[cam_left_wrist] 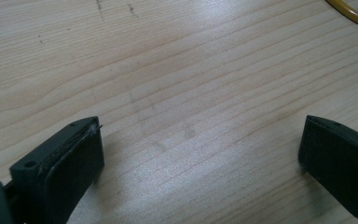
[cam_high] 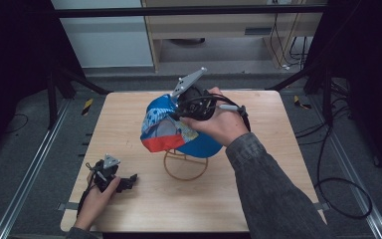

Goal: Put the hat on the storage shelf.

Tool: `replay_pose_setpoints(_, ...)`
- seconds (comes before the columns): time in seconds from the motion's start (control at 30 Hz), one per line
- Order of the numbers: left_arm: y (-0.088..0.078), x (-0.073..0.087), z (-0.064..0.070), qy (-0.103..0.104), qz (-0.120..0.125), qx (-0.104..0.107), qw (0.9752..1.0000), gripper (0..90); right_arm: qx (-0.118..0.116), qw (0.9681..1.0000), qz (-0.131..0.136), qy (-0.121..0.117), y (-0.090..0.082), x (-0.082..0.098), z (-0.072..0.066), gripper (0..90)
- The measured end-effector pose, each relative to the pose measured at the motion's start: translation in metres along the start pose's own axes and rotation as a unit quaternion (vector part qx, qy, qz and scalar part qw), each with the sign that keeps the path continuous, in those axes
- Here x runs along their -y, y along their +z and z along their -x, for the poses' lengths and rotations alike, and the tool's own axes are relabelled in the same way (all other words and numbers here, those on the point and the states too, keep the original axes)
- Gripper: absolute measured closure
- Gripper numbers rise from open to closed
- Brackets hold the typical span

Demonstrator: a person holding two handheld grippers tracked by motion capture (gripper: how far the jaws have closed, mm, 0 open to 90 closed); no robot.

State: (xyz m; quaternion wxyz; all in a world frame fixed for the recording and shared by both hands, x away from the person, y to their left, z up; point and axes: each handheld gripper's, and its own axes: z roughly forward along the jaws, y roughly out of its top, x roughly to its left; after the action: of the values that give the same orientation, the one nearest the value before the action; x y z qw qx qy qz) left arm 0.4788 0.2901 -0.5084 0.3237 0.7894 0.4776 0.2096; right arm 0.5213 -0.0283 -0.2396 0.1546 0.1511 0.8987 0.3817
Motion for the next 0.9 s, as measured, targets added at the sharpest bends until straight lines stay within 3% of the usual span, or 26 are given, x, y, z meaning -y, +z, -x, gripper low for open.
replay_pose_setpoints(0.43,0.0,0.0,0.001,0.0,0.002,0.002,1.0,0.0,-0.003,0.9996,-0.025,-0.009,0.011,0.002,-0.004,84.5)
replay_pose_setpoints(0.9,0.0,0.0,0.001,0.0,0.002,0.002,1.0,0.0,-0.007,0.9999,-0.012,0.003,0.008,0.009,-0.004,80.5)
